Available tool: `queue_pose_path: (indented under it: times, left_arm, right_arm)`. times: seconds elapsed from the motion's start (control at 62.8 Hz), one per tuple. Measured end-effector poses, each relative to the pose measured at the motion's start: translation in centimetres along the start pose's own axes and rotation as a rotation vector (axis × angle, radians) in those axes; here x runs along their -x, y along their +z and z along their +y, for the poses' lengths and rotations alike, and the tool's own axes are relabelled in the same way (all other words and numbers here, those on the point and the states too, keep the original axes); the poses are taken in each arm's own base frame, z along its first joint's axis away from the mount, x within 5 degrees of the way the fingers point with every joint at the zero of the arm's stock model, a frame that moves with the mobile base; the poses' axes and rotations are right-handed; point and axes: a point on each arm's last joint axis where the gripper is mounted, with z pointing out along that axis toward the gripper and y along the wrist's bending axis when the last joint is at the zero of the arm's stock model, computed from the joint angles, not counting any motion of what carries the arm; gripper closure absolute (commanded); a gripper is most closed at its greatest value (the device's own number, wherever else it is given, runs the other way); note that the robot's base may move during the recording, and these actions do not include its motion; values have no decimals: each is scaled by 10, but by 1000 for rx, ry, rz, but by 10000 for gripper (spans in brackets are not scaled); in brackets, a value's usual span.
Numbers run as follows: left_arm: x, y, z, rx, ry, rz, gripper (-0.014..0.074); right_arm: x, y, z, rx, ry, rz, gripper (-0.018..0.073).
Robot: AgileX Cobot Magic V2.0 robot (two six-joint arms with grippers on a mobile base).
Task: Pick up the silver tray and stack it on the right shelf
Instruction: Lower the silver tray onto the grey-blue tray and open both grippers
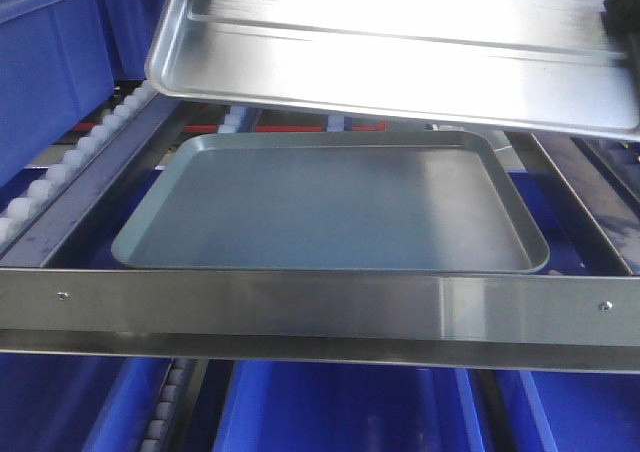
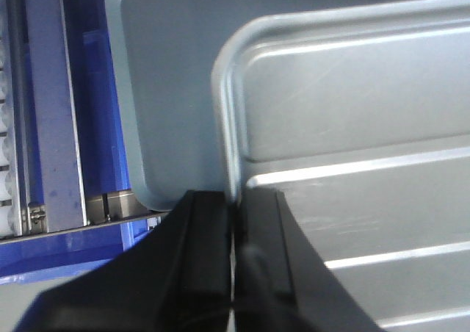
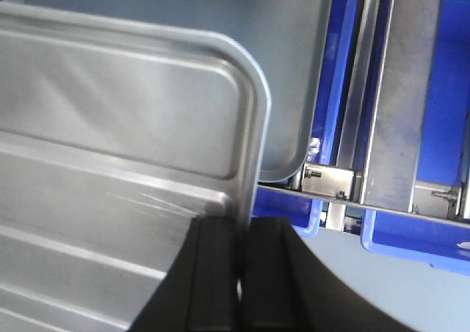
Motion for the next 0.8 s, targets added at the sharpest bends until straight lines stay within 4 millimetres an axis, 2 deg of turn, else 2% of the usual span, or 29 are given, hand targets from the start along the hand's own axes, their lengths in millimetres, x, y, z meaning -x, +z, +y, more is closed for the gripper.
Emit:
queue_pose_path:
  times: [0.159, 0.255, 0.35, 0.541, 0.637, 0.796]
  left_arm:
    - [14, 8, 18, -28, -69, -21, 689]
    - [21, 16, 33, -58, -116, -27, 689]
    - [28, 29, 49, -67, -147, -31, 689]
    - [37, 75, 73, -31, -178, -24, 689]
    - [36, 104, 77, -13, -163, 1, 689]
    - [28, 153, 74, -4, -149, 55, 689]
  right_arm:
    - [24, -2, 8, -3, -14, -30, 503]
    - [41, 6, 14, -5, -30, -33, 503]
    - [55, 23, 20, -11, -48, -17, 503]
    - [73, 75, 28, -24, -58, 29, 503]
    - [71, 112, 28, -39, -60, 76, 503]
    - [65, 157, 19, -73, -47, 136, 503]
